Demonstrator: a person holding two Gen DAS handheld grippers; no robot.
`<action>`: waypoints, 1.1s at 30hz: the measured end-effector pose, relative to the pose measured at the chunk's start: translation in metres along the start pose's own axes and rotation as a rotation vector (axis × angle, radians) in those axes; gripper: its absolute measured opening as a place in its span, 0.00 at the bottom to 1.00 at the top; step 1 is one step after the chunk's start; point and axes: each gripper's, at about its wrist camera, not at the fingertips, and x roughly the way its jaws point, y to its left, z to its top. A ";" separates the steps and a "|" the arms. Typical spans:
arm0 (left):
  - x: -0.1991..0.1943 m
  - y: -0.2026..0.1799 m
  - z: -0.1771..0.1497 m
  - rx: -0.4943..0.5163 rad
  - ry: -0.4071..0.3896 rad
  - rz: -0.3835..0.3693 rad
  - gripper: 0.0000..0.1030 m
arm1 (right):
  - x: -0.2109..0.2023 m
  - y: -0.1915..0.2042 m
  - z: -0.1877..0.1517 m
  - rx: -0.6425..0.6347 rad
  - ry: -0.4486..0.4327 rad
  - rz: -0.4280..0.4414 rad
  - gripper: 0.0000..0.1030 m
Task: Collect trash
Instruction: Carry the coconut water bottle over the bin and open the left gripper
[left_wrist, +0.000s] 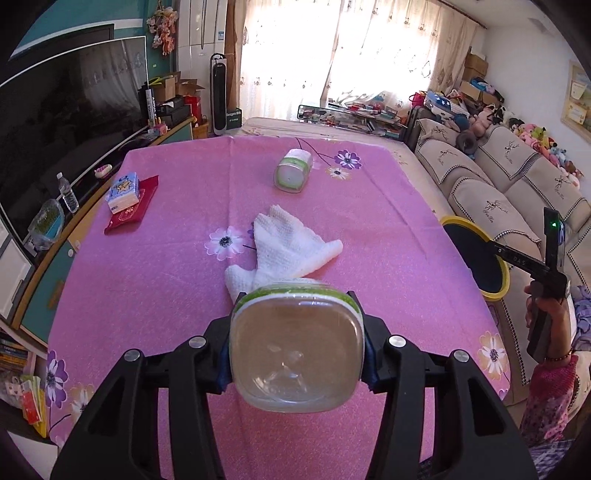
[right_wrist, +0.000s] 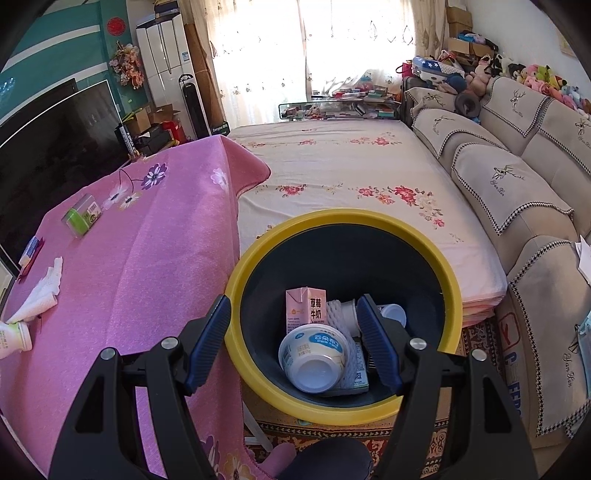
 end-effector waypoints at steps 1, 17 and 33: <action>-0.004 0.000 0.001 -0.003 -0.012 -0.004 0.50 | -0.001 0.000 0.000 0.000 -0.001 0.001 0.65; -0.038 -0.029 0.048 0.062 -0.147 -0.047 0.50 | -0.009 -0.006 -0.001 0.006 -0.009 0.001 0.65; 0.026 -0.164 0.106 0.256 -0.091 -0.245 0.50 | -0.041 -0.057 0.004 0.053 -0.065 -0.063 0.65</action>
